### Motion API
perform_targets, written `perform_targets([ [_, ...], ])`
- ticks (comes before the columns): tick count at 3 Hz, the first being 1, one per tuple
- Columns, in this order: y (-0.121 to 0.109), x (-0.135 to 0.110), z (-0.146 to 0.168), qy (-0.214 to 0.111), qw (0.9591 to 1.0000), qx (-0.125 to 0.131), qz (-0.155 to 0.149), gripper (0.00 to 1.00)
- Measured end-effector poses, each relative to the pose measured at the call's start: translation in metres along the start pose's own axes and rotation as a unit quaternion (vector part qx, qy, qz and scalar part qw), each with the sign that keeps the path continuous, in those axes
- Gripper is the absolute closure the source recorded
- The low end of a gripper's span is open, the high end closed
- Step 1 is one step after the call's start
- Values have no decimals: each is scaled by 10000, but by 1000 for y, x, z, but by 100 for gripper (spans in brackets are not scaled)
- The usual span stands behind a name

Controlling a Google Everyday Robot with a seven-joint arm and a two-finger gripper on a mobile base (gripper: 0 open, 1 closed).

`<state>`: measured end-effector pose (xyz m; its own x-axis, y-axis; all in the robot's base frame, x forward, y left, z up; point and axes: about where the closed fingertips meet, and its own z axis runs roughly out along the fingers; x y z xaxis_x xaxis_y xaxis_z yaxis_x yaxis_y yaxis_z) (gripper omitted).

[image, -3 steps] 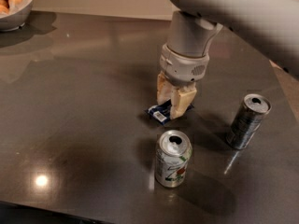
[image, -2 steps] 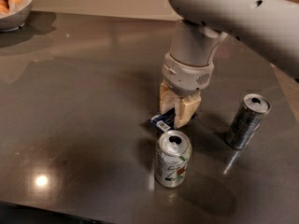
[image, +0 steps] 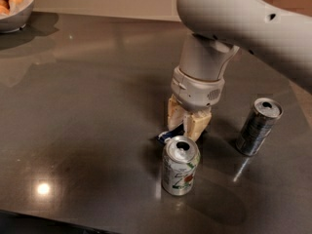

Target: Move rxbar blueberry near 7up can

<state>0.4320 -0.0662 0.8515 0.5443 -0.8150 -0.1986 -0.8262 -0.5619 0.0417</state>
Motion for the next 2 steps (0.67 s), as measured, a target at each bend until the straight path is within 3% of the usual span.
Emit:
perform_targets([
  [1, 2, 3, 4, -198, 9997, -76, 82, 35],
  [2, -2, 2, 4, -179, 9998, 15, 76, 12],
])
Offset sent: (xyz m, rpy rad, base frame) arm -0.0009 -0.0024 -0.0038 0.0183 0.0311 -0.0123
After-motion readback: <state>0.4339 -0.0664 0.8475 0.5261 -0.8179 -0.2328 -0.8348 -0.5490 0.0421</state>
